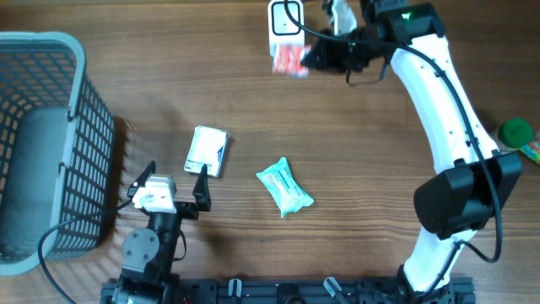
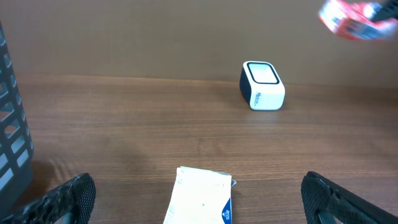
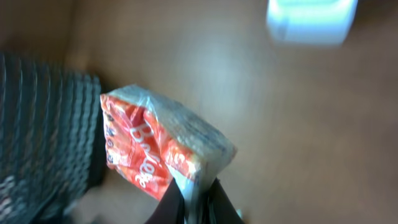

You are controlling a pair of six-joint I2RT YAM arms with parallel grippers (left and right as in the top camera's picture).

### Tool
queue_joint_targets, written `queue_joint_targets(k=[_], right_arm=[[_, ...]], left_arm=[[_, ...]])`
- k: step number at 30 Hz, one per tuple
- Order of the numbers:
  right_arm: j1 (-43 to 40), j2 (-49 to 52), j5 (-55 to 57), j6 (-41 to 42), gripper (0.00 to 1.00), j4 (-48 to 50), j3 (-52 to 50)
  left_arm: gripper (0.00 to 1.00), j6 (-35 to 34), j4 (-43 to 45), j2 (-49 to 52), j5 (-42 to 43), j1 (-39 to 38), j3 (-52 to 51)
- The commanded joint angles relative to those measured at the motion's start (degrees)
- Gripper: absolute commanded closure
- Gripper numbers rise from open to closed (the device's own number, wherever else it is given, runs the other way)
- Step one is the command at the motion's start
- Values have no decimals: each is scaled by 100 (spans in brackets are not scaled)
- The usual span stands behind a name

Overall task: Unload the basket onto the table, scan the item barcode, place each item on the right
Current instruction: 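Lift the red tissue pack and hold it over the scanner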

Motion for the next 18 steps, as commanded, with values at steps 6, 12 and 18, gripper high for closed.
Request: queue_joint_targets(k=[6,12,18], right_arm=[[28,203,2542,-595,95,2726,-85],[149,1071,2524,-715,95,4481,-138],[531,2065,2527,-1709,95,5991,-140]], left_arm=[[0,-57,20,-39,-33,-15,-42],[0,-57,20,-39,-33,-15,-42],[0,-57,20,-39,-33,-15,-42]])
